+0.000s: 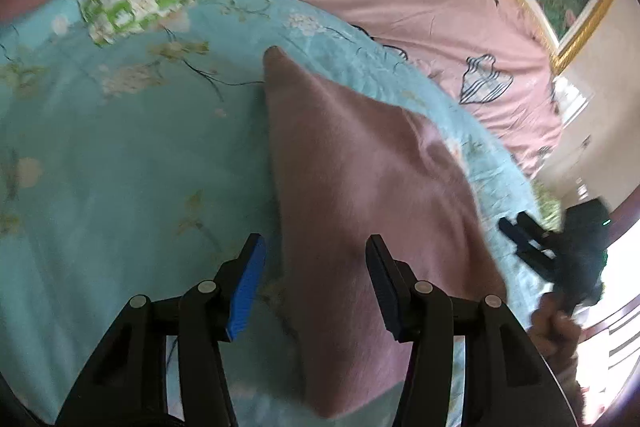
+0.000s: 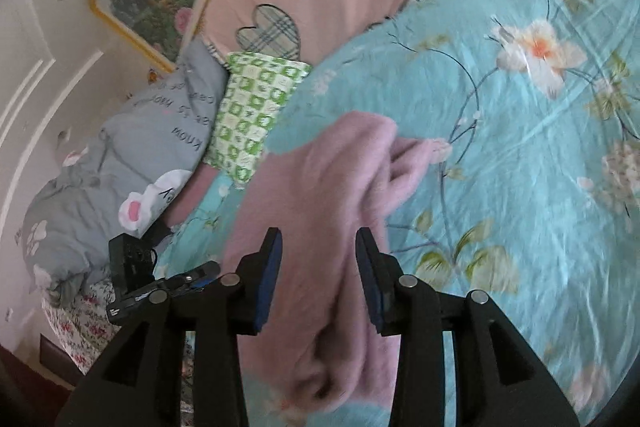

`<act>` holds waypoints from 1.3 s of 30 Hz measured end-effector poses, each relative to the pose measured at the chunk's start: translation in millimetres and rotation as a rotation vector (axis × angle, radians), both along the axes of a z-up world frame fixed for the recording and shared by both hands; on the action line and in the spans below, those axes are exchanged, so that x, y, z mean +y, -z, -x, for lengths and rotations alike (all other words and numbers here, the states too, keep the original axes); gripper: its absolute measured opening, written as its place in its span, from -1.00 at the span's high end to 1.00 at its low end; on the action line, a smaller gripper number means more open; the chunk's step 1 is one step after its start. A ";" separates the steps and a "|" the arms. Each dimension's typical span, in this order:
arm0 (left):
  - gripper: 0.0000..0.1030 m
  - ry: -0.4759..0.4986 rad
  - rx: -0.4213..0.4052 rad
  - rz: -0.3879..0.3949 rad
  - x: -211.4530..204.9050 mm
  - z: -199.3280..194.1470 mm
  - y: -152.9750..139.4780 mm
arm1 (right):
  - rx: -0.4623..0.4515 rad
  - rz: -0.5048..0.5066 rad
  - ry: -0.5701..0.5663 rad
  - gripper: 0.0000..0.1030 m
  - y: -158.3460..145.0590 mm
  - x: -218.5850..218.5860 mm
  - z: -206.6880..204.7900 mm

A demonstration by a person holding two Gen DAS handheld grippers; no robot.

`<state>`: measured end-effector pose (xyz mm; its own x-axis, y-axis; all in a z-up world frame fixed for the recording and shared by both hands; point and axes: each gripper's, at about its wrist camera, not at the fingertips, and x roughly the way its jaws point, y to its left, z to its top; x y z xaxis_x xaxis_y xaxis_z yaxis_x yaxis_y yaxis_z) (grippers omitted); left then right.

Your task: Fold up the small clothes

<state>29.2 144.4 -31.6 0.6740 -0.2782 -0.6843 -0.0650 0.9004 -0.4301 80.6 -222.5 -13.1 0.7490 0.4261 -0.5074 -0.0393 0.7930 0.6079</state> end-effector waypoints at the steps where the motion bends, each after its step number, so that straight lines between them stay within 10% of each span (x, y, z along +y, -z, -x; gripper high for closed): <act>1: -0.02 -0.002 -0.006 -0.031 -3.5 6.3 -2.2 | 0.004 0.015 -0.001 0.23 -1.3 5.2 3.4; 20: -0.02 0.134 -0.025 -0.126 -59.6 16.1 -0.4 | 0.122 0.145 0.008 0.25 29.2 43.5 -1.2; 22: -0.02 0.132 -0.017 -0.126 -60.3 14.7 -0.3 | 0.128 0.146 0.001 0.79 33.1 46.1 -1.6; 29: -0.02 0.197 -0.036 -0.107 -71.8 12.7 -9.0 | 0.017 0.086 0.015 0.80 -4.6 17.3 22.3; 39: -0.02 0.231 0.001 -0.120 -79.0 18.3 13.1 | 0.141 0.102 0.075 0.75 63.2 9.1 22.0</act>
